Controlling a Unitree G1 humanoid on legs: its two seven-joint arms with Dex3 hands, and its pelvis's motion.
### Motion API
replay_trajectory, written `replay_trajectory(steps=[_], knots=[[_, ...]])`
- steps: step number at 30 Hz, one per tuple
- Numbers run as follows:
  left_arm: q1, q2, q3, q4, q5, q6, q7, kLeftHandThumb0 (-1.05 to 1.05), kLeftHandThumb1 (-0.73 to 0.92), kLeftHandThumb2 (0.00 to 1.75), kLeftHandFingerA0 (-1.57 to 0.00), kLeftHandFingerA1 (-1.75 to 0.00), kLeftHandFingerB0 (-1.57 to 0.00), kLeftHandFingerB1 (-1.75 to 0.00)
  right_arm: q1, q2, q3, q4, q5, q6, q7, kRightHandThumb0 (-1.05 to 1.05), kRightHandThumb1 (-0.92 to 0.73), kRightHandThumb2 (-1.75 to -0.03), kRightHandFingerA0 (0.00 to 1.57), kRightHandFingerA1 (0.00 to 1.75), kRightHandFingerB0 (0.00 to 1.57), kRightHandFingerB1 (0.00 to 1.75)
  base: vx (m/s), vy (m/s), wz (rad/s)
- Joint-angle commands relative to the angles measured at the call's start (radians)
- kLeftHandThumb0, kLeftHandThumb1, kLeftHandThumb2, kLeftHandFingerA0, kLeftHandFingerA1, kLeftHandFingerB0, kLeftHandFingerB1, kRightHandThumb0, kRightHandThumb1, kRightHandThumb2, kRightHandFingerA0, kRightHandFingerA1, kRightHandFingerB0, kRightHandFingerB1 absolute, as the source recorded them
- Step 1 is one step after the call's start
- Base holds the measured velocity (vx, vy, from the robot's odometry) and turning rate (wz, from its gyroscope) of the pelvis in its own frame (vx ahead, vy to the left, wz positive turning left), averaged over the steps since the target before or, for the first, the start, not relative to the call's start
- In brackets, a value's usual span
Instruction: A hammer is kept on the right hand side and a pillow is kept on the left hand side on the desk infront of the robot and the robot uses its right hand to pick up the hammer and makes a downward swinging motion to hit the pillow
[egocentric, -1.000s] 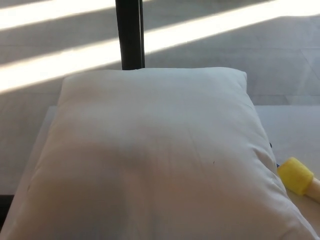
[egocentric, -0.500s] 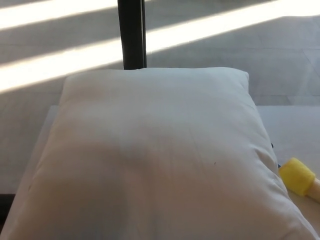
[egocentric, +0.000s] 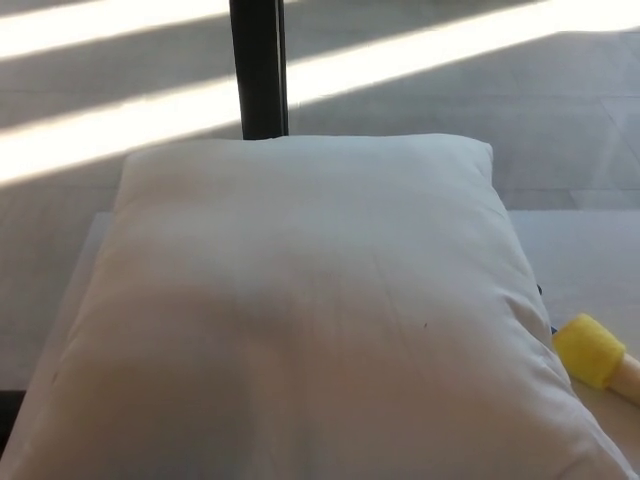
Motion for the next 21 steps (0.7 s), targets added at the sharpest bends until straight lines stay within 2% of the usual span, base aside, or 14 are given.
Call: replay_trajectory(steps=[1, 6, 7, 8, 9, 10, 11, 12, 13, 14, 15, 16, 17, 21], knots=[[0.001, 0.015, 0.000, 0.002, -0.008, -0.010, 0.003, -0.68, 0.76, 0.63, -0.59, -0.54, -0.50, -0.41, -0.075, -0.064, -0.014, -0.170, 0.041, 0.030, -0.028, -0.36, -0.53, -1.07, 0.02, 0.53, 0.00, 0.50, 0.00, 0.000, 0.00], [-0.004, 0.010, 0.002, 0.006, -0.011, -0.011, 0.003, -0.67, 0.75, 0.62, -0.61, -0.55, -0.51, -0.42, -0.100, -0.116, 0.089, -0.418, -0.026, -0.043, 0.065, -0.81, -0.58, -0.96, 0.21, 0.72, 0.15, 0.55, 0.00, 0.000, 0.00], [-0.004, 0.010, -0.001, 0.004, -0.008, -0.011, 0.004, -0.68, 0.75, 0.63, -0.60, -0.53, -0.51, -0.41, -0.105, -0.124, 0.113, -0.470, -0.044, -0.058, 0.072, -0.84, -0.72, -0.62, 0.16, 0.72, 0.20, 0.47, 0.00, 0.000, 0.00], [-0.003, 0.010, -0.006, 0.002, -0.003, -0.012, 0.005, -0.68, 0.75, 0.63, -0.60, -0.53, -0.51, -0.41, -0.114, -0.136, 0.144, -0.523, -0.069, -0.081, 0.082, -0.84, -0.72, -0.62, 0.16, 0.72, 0.20, 0.47, 0.00, 0.000, 0.00], [-0.005, 0.009, -0.007, 0.003, -0.002, -0.009, 0.012, -0.68, 0.75, 0.63, -0.61, -0.52, -0.52, -0.41, -0.130, -0.146, 0.165, -0.536, -0.076, -0.107, 0.108, -0.80, -0.57, -0.92, 0.09, 0.59, 0.14, 0.48, 0.00, 0.000, 0.00], [-0.003, 0.008, -0.008, 0.003, 0.000, -0.014, 0.012, -0.68, 0.75, 0.63, -0.60, -0.53, -0.51, -0.42, -0.137, -0.152, 0.193, -0.561, -0.099, -0.137, 0.122, -0.80, -0.73, -0.63, 0.11, 0.49, 0.19, 0.35, 0.00, 0.000, 0.00], [-0.003, 0.008, -0.006, 0.002, -0.003, -0.013, 0.005, -0.68, 0.75, 0.63, -0.60, -0.54, -0.51, -0.42, -0.144, -0.172, 0.240, -0.602, -0.127, -0.138, 0.136, -0.39, -0.38, -1.00, 0.03, 0.53, 0.00, 0.49, 0.00, 0.000, 0.00], [-0.004, 0.008, -0.005, 0.002, -0.005, -0.012, 0.002, -0.68, 0.75, 0.63, -0.60, -0.54, -0.51, -0.42, -0.145, -0.181, 0.259, -0.621, -0.138, -0.136, 0.140, -0.39, -0.38, -1.00, 0.03, 0.53, 0.00, 0.49, 0.00, 0.000, 0.00], [-0.005, 0.005, -0.003, -0.001, -0.008, -0.010, 0.002, -0.65, 0.59, 0.99, -0.55, -0.64, -0.45, -0.57, -0.144, -0.220, 0.328, -0.659, -0.201, -0.119, 0.145, -0.82, -0.71, -0.64, 0.11, 0.40, 0.14, 0.25, 0.00, 0.000, 0.00], [-0.006, 0.005, -0.003, -0.001, -0.009, -0.010, 0.002, -0.65, 0.59, 0.99, -0.55, -0.64, -0.45, -0.57, -0.142, -0.226, 0.338, -0.666, -0.207, -0.116, 0.143, -0.82, -0.71, -0.64, 0.11, 0.40, 0.14, 0.25, 0.00, 0.000, 0.00], [-0.006, 0.005, -0.005, -0.001, -0.006, -0.014, 0.003, -0.67, 0.75, 0.63, -0.61, -0.55, -0.52, -0.43, -0.144, -0.249, 0.389, -0.678, -0.241, -0.124, 0.165, -0.90, -0.57, -0.95, 0.01, 0.44, 0.12, 0.36, 0.00, 0.000, 0.00], [-0.006, 0.005, -0.006, -0.001, -0.005, -0.015, 0.004, -0.67, 0.75, 0.63, -0.61, -0.55, -0.52, -0.43, -0.144, -0.261, 0.413, -0.684, -0.255, -0.127, 0.173, -0.90, -0.57, -0.95, 0.01, 0.44, 0.12, 0.36, 0.00, 0.000, 0.00], [-0.006, 0.005, -0.006, -0.002, -0.005, -0.013, 0.002, -0.66, 0.75, 0.62, -0.62, -0.55, -0.51, -0.43, -0.151, -0.265, 0.443, -0.684, -0.261, -0.116, 0.180, -0.78, -0.66, -0.62, 0.10, 0.35, 0.14, 0.26, 0.00, 0.000, 0.00], [-0.008, 0.004, -0.002, -0.005, -0.011, -0.006, 0.000, -0.67, 0.74, 0.62, -0.61, -0.55, -0.52, -0.43, -0.170, -0.275, 0.572, -0.633, -0.366, -0.169, 0.161, -0.83, -0.67, -0.62, 0.11, 0.35, 0.16, 0.28, 0.00, 0.000, 0.00]])
